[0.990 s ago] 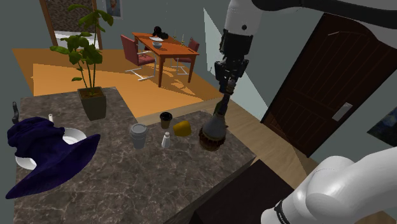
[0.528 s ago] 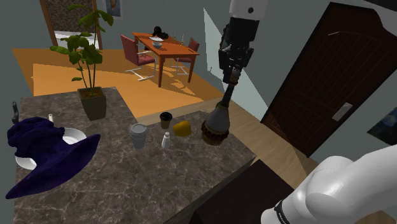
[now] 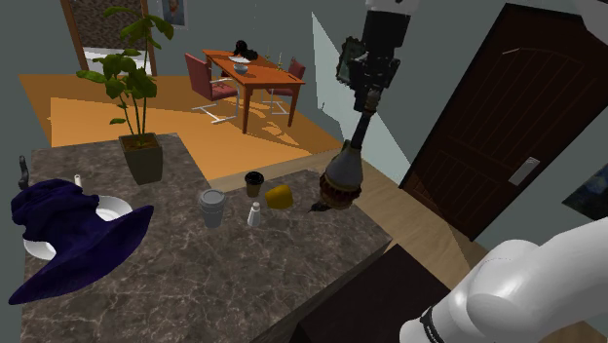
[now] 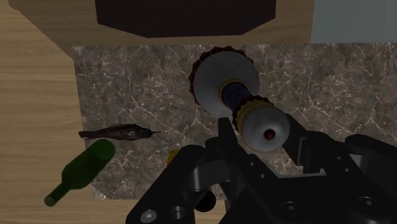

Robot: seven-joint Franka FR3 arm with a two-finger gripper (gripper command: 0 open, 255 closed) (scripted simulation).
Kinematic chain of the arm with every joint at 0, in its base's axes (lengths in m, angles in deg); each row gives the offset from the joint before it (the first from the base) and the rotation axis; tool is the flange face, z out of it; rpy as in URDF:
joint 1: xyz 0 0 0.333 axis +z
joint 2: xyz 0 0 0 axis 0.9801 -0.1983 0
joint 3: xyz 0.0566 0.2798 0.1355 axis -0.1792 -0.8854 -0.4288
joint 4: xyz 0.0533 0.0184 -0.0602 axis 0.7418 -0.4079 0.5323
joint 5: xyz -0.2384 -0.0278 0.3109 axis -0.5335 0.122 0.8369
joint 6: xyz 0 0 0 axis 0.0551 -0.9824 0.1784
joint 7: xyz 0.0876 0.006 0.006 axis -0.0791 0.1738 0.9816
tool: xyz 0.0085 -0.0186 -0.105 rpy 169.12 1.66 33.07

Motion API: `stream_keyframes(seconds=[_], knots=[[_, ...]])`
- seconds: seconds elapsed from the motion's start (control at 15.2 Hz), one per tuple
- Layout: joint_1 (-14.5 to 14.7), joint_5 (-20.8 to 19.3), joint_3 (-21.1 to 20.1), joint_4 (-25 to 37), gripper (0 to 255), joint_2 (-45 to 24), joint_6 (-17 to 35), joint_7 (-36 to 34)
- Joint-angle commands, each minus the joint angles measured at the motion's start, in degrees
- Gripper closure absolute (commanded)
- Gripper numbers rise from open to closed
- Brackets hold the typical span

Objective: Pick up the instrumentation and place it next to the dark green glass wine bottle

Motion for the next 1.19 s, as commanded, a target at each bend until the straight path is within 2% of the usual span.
stream_keyframes(seconds=[0.0,0.59,1.12], knots=[[-0.93,-0.95,1.66,1.07,255,-1.08,0.07,2.72],[-5.49,-4.45,9.26,6.89,255,-7.02,0.55,15.27],[-10.09,-5.6,15.18,17.7,255,-16.56,-0.06,26.12]])
